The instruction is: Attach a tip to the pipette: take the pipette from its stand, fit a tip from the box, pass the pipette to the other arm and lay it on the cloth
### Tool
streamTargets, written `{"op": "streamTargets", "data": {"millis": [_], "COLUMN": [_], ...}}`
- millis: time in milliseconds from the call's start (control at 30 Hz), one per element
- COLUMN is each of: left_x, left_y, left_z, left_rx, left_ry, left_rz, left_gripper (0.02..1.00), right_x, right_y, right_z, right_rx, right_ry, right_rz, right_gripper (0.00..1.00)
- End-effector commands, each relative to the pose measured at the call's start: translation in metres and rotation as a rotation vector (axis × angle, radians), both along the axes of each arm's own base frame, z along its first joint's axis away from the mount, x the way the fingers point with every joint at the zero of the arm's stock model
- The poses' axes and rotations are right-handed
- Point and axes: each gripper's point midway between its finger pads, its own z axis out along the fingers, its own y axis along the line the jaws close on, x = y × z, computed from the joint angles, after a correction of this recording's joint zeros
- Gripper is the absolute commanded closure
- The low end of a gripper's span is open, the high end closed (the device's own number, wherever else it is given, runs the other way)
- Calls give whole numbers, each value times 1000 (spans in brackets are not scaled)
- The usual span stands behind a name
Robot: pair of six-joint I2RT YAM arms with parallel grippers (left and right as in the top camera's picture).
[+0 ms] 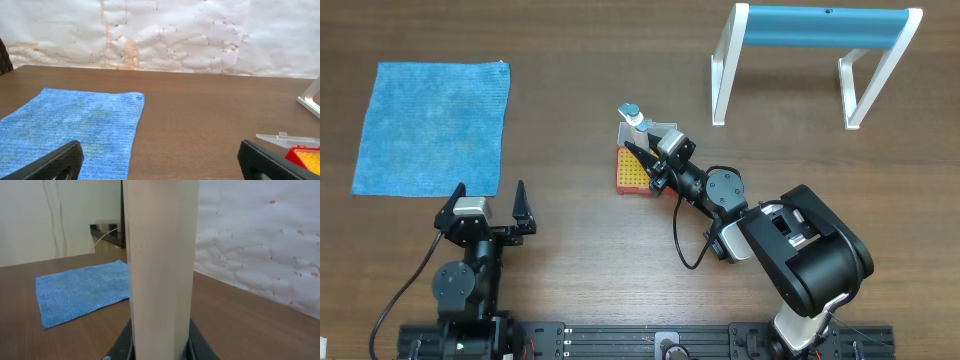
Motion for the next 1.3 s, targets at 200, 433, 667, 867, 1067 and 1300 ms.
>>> {"op": "streamTargets", "data": {"millis": [200, 433, 667, 867, 1067, 1300], "left_x": [0, 0, 0, 0, 0, 0], "left_y": [2, 2, 2, 2, 2, 2], "left_z": [-2, -2, -2, -2, -2, -2], "left_rx": [-8, -8, -8, -8, -8, -8], "left_ry": [4, 4, 4, 4, 4, 4], "left_rz": [12, 12, 12, 12, 12, 12], "left_gripper": [20, 23, 20, 20, 23, 20], "right_x": [-1, 0, -8, -33, -66, -92], "right_y": [-5, -12, -16, -20, -23, -38], "right_z": [9, 43, 95, 142, 155, 131], "right_rx": [-4, 36, 98, 123, 54, -48], "right_ry": [5, -71, -186, -253, -145, 80], "right_rz": [-4, -21, -19, 30, 108, 110], "right_gripper": [921, 921, 921, 921, 921, 921]}}
